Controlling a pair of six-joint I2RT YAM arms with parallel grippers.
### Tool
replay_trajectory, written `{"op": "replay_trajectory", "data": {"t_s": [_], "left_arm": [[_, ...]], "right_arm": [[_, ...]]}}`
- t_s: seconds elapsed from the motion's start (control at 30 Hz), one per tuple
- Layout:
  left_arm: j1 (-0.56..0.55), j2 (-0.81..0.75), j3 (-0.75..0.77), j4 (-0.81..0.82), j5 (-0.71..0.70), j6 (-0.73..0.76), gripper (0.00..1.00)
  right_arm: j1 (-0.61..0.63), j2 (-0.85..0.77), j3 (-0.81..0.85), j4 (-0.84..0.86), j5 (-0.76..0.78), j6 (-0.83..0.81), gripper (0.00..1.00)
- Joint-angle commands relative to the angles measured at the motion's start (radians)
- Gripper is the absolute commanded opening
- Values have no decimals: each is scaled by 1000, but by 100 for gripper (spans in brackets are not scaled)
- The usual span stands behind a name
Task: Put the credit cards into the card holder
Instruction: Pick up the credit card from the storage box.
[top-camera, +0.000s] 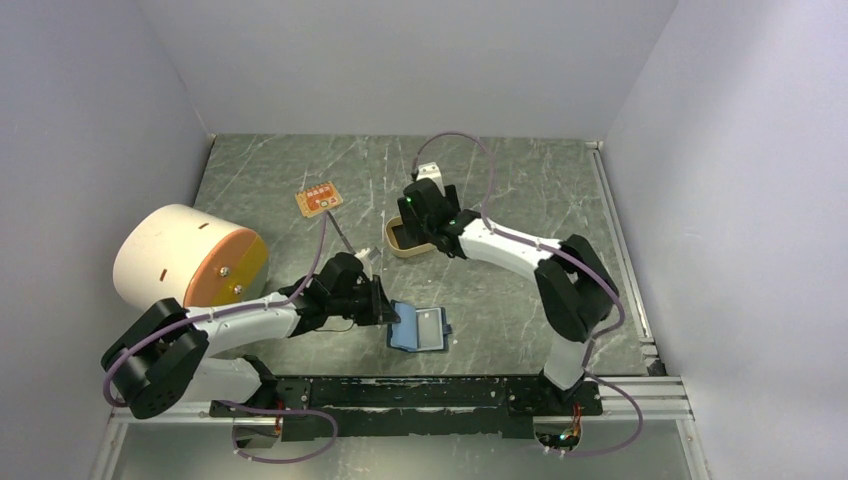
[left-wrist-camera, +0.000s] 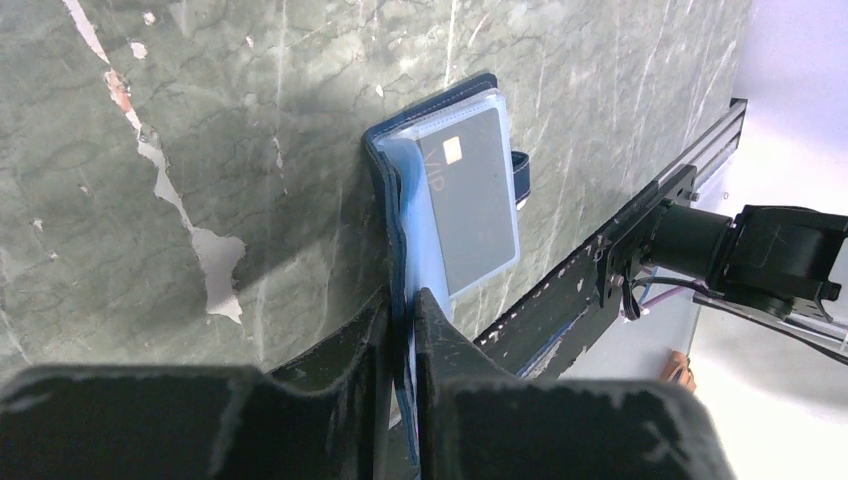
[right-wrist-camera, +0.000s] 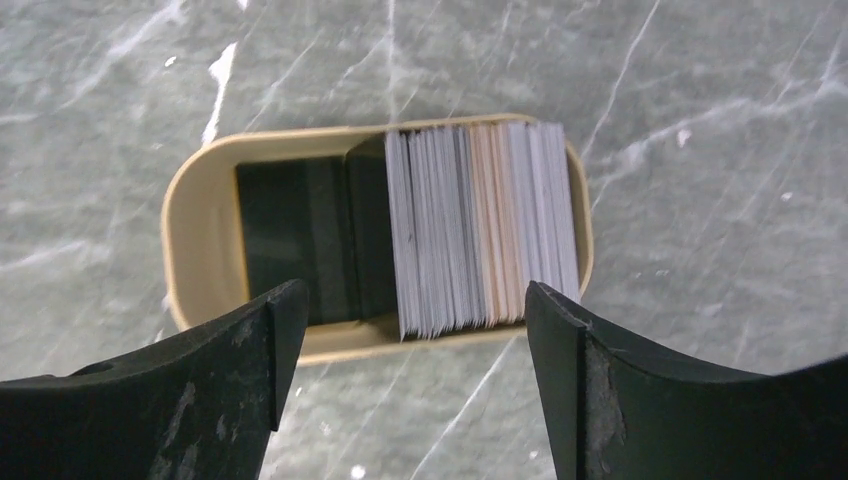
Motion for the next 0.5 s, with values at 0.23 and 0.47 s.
{"op": "replay_trajectory", "data": {"t_s": [0.23,0.47], "left_arm": [[7,-23,-29,5,5,10,15],[8,-51,-32,-2,-7,7,15]], "right_arm": [[-16,277,265,-110,182,-139,85],[-24,325,308,-154,237,-151,79]]}}
